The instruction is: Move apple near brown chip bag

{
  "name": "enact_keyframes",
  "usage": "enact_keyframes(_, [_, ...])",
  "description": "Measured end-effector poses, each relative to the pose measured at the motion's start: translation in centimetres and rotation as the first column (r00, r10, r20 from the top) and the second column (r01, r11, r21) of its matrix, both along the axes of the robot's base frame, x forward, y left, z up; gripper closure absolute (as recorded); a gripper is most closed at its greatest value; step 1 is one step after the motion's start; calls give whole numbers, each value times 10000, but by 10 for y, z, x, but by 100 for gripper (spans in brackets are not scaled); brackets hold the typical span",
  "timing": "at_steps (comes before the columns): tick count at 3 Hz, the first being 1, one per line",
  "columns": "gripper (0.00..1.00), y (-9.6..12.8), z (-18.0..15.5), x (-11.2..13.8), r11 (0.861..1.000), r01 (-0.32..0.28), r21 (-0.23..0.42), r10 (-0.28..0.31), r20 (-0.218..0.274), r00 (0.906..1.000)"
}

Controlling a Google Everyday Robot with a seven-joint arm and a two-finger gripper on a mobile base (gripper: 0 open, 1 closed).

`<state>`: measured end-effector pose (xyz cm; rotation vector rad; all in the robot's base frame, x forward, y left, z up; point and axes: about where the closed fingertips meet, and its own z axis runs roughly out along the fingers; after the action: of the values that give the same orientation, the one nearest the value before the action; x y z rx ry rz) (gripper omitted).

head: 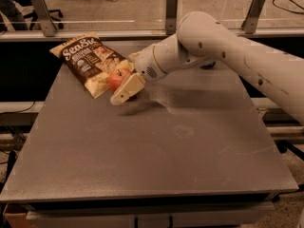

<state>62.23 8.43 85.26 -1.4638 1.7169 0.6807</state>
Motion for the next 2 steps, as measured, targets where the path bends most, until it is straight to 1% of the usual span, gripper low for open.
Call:
enact_keyframes(1, [0, -13, 9, -1, 9997, 231, 69, -232, 201, 9995])
enact_keyframes(2, [0, -46, 28, -9, 9965, 795, 272, -811, 617, 9948])
